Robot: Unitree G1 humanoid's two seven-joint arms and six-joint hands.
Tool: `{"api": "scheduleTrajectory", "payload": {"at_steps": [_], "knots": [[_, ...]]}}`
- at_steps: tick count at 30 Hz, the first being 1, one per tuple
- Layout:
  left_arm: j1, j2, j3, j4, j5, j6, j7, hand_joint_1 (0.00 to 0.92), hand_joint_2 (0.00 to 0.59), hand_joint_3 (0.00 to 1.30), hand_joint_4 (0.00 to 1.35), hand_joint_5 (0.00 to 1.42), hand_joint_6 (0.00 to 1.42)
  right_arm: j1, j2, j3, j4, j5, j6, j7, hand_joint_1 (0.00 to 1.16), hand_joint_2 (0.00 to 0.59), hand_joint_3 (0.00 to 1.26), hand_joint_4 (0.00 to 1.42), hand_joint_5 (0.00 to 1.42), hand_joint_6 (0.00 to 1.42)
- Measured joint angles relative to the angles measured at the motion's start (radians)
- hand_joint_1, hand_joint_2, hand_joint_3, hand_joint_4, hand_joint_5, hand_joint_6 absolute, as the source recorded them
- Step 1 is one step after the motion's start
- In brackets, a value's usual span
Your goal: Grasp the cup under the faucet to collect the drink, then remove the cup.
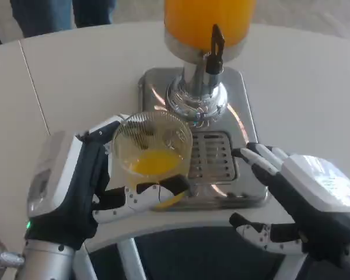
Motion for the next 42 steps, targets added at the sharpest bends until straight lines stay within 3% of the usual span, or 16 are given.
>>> {"api": "scheduleTrajectory", "payload": {"at_steps": [10,19,27,42], "knots": [[0.166,0.014,0.088,-0.161,-0.056,-0.066,-0.116,0.471,0.109,1.01,1.22,1.42,1.42,-0.005,0.046,0.068,0.016,-0.071,-0.023,0.000,0.64,0.410,0.06,0.00,0.00,0.00],[0.216,0.006,0.108,-0.235,-0.088,-0.092,-0.170,0.471,0.108,1.01,1.22,1.42,1.42,0.049,0.070,0.088,0.005,-0.142,-0.062,-0.004,0.64,0.410,0.06,0.00,0.00,0.00],[0.226,-0.009,0.129,-0.258,-0.088,-0.093,-0.192,0.471,0.108,1.01,1.22,1.42,1.42,0.101,0.088,0.088,-0.021,-0.199,-0.079,-0.004,0.65,0.416,0.02,0.00,0.00,0.00],[0.227,-0.009,0.182,-0.261,-0.093,-0.097,-0.221,0.471,0.108,1.01,1.22,1.42,1.42,0.141,0.124,0.074,-0.038,-0.233,-0.097,-0.004,0.63,0.420,0.00,0.00,0.00,0.00]]}}
